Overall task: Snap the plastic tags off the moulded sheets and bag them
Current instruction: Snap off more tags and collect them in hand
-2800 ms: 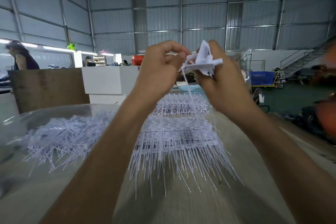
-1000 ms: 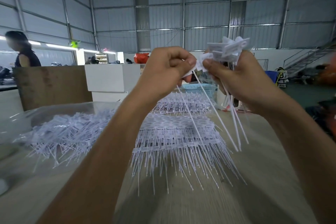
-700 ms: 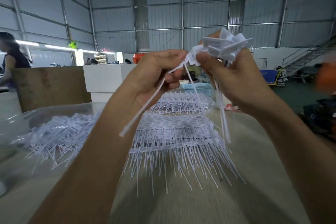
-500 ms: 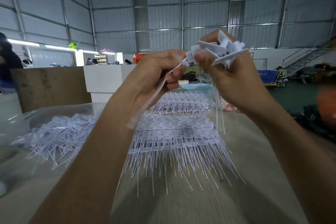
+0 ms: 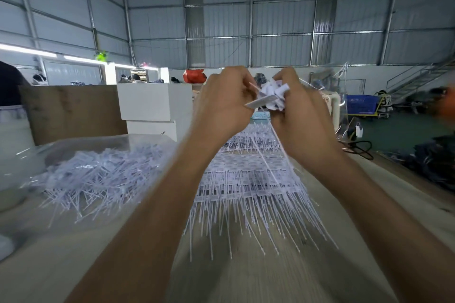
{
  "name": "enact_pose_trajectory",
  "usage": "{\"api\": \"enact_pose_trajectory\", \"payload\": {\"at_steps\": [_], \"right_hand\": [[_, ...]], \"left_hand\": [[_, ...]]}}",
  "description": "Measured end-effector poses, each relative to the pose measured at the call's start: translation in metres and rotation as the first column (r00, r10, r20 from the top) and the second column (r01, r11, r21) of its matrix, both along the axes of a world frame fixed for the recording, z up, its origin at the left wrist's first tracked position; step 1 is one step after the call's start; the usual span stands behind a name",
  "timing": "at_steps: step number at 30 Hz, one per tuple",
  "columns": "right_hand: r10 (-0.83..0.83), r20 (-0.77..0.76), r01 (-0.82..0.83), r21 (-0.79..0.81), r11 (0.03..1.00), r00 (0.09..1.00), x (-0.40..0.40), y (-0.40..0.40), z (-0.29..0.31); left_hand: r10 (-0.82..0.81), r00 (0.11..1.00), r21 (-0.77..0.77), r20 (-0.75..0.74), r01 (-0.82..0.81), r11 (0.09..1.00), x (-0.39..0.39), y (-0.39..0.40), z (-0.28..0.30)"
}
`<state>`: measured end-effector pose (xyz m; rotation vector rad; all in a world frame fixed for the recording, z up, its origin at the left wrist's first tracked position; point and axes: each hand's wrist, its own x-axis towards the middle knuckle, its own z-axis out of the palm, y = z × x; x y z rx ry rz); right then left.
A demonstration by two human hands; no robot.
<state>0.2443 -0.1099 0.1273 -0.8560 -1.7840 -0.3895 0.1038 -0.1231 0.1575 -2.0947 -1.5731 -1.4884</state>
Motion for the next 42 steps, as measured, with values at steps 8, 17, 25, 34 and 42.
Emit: {"api": "enact_pose_trajectory", "payload": {"at_steps": [8,17,25,34,42], "right_hand": [[-0.087,0.038,0.086,0.012,0.996,0.996,-0.005,0.002,-0.007],[-0.071,-0.059,0.05,-0.298,0.953,0.996,0.036,0.028,-0.001],[0.302,-0.38,-0.4,-0.213,0.892,0.874,0.028,0.015,0.011],[0.457,-0.647,-0.716,-0.205,0.668,0.611,0.033,0.0,0.018],[0.555,-0.737,-0.888,-0.136,0.439,0.387,0.032,-0.012,0.029]], "left_hand": [[0.252,0.913,0.177,-0.32,-0.203,0.963,0.01,-0.011,-0.006],[0.166,0.977,0.18,-0.131,-0.141,0.973,0.0,-0.011,0.005],[-0.372,0.924,-0.088,0.082,0.379,0.921,0.003,-0.014,0.005],[-0.348,0.903,0.012,0.252,0.357,0.934,-0.003,-0.007,0.001],[-0.192,0.978,0.043,0.075,0.189,0.981,-0.004,0.004,0.0]]}}
